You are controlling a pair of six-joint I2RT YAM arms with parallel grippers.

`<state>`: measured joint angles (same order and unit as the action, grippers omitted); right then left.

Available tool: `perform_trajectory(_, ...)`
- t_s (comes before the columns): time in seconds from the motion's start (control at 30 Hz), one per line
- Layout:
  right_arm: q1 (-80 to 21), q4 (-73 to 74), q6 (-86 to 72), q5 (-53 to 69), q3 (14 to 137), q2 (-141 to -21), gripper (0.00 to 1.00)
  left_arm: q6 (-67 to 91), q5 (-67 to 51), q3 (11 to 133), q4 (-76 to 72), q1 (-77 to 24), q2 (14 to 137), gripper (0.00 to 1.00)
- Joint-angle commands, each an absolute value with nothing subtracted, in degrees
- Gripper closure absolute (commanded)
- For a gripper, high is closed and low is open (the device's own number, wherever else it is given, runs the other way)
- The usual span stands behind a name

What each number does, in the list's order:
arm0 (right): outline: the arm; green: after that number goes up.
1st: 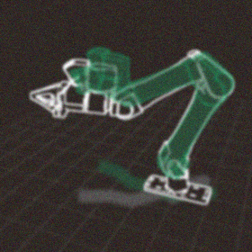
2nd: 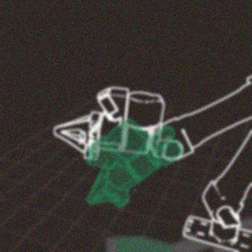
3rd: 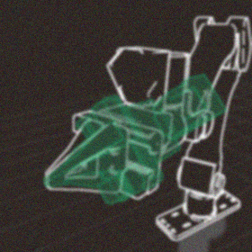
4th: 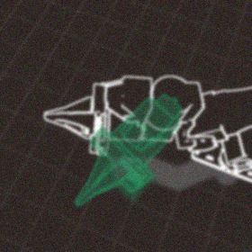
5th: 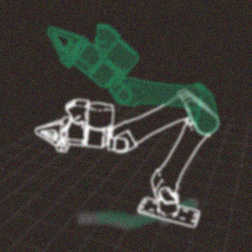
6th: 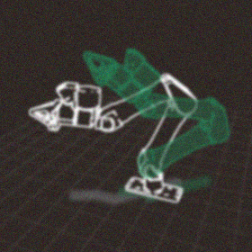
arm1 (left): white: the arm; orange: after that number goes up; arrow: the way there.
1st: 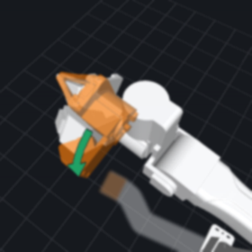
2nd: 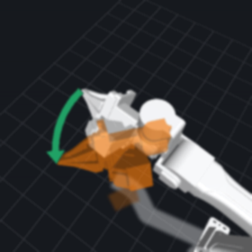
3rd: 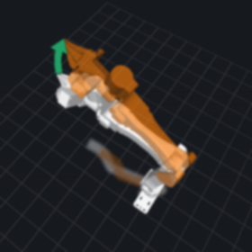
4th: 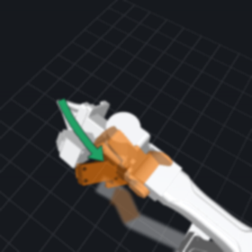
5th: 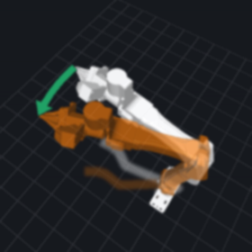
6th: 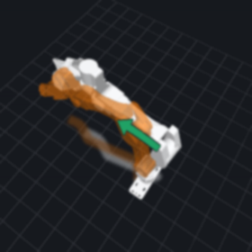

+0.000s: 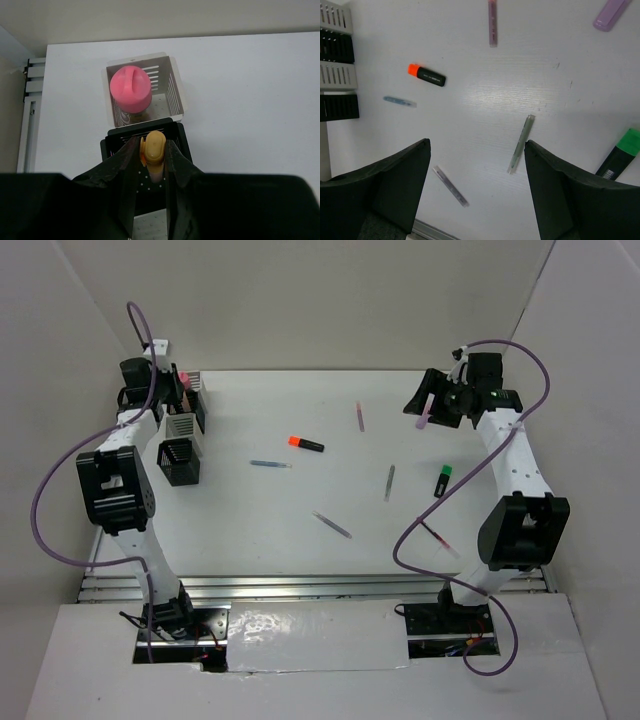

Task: Sort the stationery into containers
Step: Place the pen in the storage box, then pick up the pen from the center of the board.

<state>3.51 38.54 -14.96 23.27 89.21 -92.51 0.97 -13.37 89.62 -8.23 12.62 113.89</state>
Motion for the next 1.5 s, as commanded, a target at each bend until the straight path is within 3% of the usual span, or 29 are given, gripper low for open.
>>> perform_trajectory(0.0, 3.3, 37.2, -14.9, 23.0, 91.1, -92.2, 0.18, -1.7, -12.6, 91.3, -12.2, 12.3, 114.6, 0.75)
perform_trajectory(0.1, 3.3, 37.4, -14.6, 22.7, 90.4, -91.9, 0.18, -1.5, -12.4, 91.1, -12.0, 12.2, 115.0, 0.72)
perform_trajectory(0.17, 3.3, 37.6, -14.5, 22.5, 90.4, -92.0, 0.18, -1.5, -11.6, 91.3, -11.6, 12.1, 115.5, 0.63)
perform_trajectory(0.47, 3.8, 38.1, -15.2, 22.5, 91.6, -93.1, 0.19, -0.5, -10.8, 91.8, -10.5, 12.5, 115.6, 0.44)
perform_trajectory(0.77, 4.0, 36.1, -16.4, 16.7, 91.9, -93.5, 0.24, 5.2, -15.3, 90.2, -12.8, 13.1, 108.1, 0.49)
perform_trajectory(0.87, 3.9, 35.3, -18.0, 9.9, 94.3, -95.9, 0.24, 4.8, -16.6, 90.5, -11.9, 12.1, 104.8, 0.45)
perform_trajectory(1.07, 0.3, 35.8, -25.4, -15.9, 103.8, -106.6, 0.23, -4.0, -14.3, 85.8, -10.1, 7.5, 93.1, 0.27)
perform_trajectory(1.33, 0.5, 38.9, -29.6, -18.4, 122.9, -126.5, 0.28, -1.1, -15.5, 79.9, -5.6, 5.6, 85.3, 0.23)
perform_trajectory(1.47, 0.4, 36.3, -28.7, -20.0, 124.0, -132.3, 0.29, -0.7, -16.2, 78.6, -3.7, 5.6, 83.2, 0.23)
